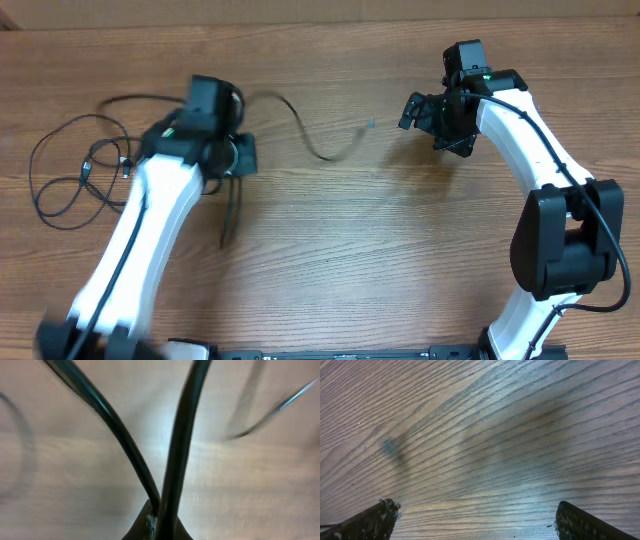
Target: Untangle cables
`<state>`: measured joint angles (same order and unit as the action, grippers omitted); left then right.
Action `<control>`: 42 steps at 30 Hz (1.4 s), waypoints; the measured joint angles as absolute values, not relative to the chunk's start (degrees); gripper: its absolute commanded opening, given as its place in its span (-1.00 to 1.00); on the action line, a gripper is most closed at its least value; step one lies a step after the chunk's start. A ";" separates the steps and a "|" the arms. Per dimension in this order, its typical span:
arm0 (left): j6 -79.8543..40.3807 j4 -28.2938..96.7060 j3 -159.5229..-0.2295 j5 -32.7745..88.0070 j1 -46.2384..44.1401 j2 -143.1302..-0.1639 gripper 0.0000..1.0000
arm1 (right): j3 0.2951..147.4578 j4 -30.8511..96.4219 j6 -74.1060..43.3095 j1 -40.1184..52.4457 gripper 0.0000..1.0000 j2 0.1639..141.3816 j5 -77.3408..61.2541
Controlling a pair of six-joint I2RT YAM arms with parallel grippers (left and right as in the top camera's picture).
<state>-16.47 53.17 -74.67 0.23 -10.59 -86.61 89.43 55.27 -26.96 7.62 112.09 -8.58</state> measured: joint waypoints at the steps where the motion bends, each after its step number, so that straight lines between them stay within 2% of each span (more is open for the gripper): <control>1: -16.32 50.52 -74.83 -3.33 -10.57 -81.76 -0.91 | 89.43 55.29 -26.98 7.62 1.00 112.09 -8.60; 7: -13.61 32.40 -75.00 -18.63 -10.39 -73.45 -0.91 | 89.43 55.31 -26.96 7.62 1.00 112.09 -8.60; 13: -8.21 23.59 -74.98 -34.02 -9.93 -75.09 -0.91 | 89.43 55.31 -26.96 7.64 1.00 112.09 -8.60; 20: -2.74 25.08 -74.98 -38.85 -3.14 -85.86 -0.92 | 89.43 55.29 -26.96 7.64 1.00 112.09 -8.60; 29: -2.33 27.86 -74.98 -39.33 7.16 -99.92 -0.91 | 89.43 55.27 -26.96 7.64 1.00 112.09 -8.60; 35: -2.35 28.29 -74.98 -38.92 11.64 -101.56 -0.91 | 89.43 55.29 -26.96 7.64 1.00 112.09 -8.60; 36: -2.35 28.32 -74.98 -38.35 12.21 -101.56 -0.84 | 89.43 55.31 -26.98 7.64 1.00 112.09 -8.60; 38: -2.35 28.51 -74.98 -36.18 13.56 -101.56 -0.06 | 89.43 55.29 -26.98 7.64 1.00 112.09 -8.60; 39: -2.22 28.53 -74.98 -34.87 14.00 -101.56 0.48 | 89.43 55.27 -26.96 7.62 1.00 112.09 -8.58; 41: -1.89 28.62 -74.98 -33.06 14.15 -101.56 0.87 | 89.43 55.29 -26.96 7.64 1.00 112.09 -8.60; 42: -1.72 28.58 -74.98 -31.27 14.13 -101.56 0.95 | 89.43 55.29 -26.98 7.64 1.00 112.09 -8.58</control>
<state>-1.72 28.58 -74.98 -31.27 14.13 -101.56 89.43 55.29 -26.98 7.64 112.09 -8.58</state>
